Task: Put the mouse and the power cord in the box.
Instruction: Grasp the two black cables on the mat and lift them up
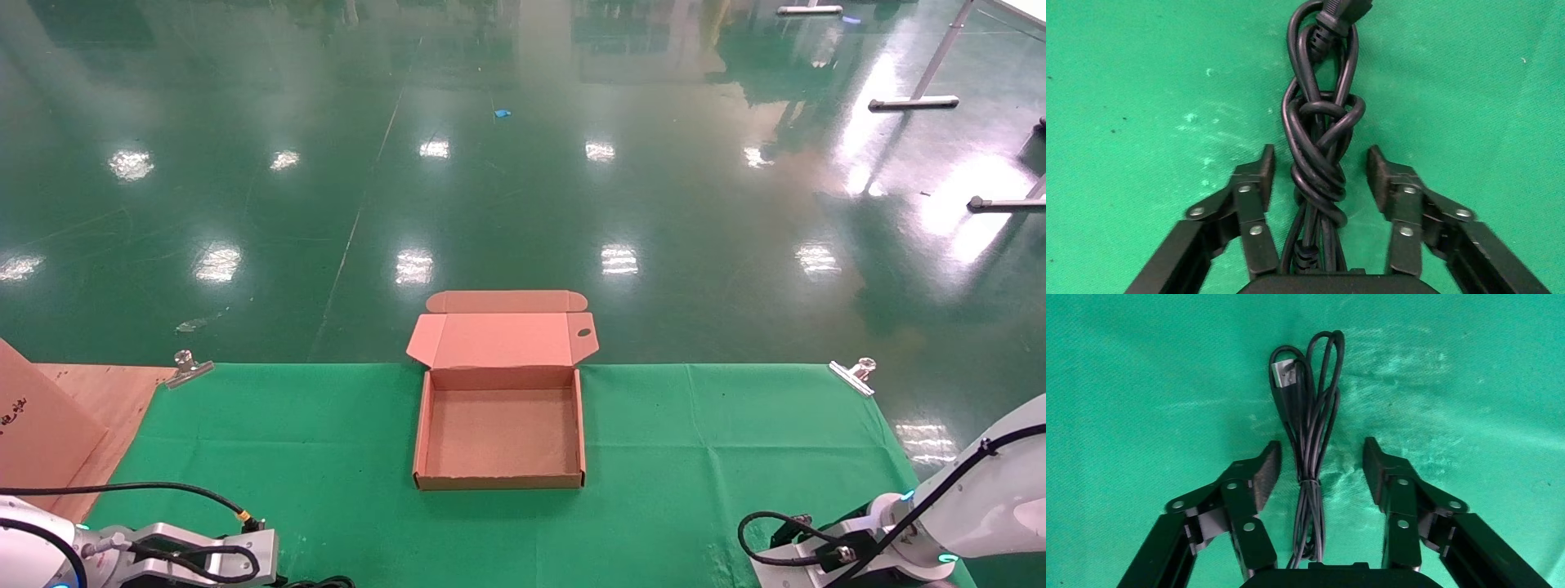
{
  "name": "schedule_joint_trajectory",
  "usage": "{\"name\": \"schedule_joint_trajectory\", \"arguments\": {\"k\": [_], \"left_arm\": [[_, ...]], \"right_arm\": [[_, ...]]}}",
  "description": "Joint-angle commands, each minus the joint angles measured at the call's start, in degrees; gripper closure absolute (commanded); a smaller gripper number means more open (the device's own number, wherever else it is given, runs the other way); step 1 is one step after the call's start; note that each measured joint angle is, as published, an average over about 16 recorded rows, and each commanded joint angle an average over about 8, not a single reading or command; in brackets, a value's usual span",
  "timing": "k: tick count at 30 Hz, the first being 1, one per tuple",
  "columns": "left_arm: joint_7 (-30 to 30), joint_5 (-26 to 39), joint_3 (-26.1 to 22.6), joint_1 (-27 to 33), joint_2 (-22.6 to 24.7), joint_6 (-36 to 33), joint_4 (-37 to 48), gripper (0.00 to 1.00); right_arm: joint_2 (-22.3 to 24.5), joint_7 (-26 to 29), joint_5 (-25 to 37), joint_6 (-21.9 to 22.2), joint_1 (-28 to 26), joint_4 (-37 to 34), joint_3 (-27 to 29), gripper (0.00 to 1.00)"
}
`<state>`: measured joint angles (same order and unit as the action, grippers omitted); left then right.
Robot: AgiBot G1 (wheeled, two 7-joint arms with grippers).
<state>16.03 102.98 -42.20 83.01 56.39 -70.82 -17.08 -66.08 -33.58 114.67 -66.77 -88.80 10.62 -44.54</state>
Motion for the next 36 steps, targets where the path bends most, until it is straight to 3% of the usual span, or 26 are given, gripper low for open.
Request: {"name": "schedule_joint_trajectory", "arguments": {"k": [1,20,27,36], "left_arm": [[0.41,-0.2,0.13,0.14,0.02,-0.01,0.64,1.0],[3.42,-1.04,0.59,2.32,0.38,-1.69,3.75,1.0],[3.63,-1.09,0.6,5.44,-0.23,-4.71,1.55,1.0],[0.21,-0.11,0.17,11.86,-0.92,-9.62,-7.56,1.0]], "right_arm": [[-0.12,-0.36,-0.04,0.07,-0.05,-0.49,0.02,1.0],[-0.27,-2.45,-0.95,-1.17,-1.28,-3.18,0.56,1.0],[1.3,-3.51,-2.6,-4.87,-4.19,-2.51,1.64,1.0],[2.75,-2.25,-5.73,-12.46,-11.68,2.77,3.7,1.0]]}}
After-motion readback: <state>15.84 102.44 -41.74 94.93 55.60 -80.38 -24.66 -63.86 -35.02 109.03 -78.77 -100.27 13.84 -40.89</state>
